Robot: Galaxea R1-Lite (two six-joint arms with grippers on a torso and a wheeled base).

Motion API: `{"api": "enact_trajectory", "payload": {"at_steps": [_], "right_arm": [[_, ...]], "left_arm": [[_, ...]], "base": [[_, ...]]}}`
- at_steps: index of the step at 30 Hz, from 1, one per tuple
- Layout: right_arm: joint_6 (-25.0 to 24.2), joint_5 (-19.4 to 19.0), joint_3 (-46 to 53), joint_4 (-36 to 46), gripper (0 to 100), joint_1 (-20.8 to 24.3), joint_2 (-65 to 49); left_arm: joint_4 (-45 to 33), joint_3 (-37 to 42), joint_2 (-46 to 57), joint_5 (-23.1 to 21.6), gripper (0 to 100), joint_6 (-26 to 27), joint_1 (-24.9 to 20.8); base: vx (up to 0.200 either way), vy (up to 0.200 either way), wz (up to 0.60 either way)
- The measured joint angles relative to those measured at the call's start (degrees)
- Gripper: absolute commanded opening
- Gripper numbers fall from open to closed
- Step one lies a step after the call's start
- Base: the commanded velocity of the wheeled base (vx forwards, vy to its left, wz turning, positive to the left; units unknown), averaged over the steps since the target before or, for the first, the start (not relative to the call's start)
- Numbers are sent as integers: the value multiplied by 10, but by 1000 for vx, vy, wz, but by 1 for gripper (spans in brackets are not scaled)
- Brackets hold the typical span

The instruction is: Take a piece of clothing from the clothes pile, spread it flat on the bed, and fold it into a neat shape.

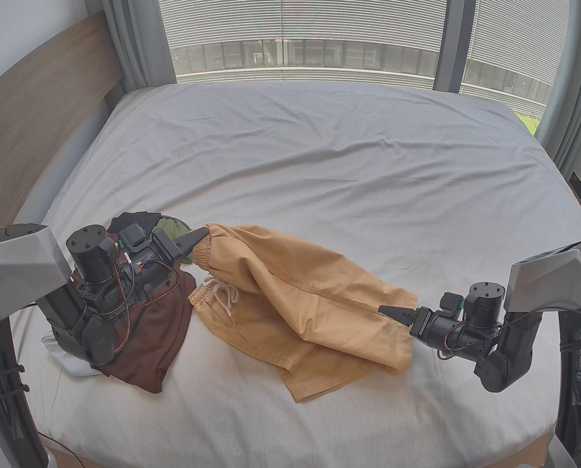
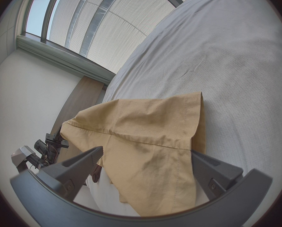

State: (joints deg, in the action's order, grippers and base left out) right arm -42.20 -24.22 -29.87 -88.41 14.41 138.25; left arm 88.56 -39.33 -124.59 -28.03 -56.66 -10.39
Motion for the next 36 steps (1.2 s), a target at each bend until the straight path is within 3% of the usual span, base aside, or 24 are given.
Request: {"api": "enact_trajectory", "payload": {"at_steps": [9,24,25,36], "right_arm": [[0,-21,-18,0,100,4,15],[0,-22,-60,-2,100,3,45],[0,-22,-60,-2,0,3,46],[1,-20,-60,-4,0,-3,44]], "left_arm": [[0,0,1,0,0,0,-2],[0,0,0,0,0,-1,-2],[0,0,0,0,0,-1,-2],[0,0,-3,0,0,-1,-1]], "base": [[0,0,0],[0,0,0],[0,0,0],[0,0,0]]}}
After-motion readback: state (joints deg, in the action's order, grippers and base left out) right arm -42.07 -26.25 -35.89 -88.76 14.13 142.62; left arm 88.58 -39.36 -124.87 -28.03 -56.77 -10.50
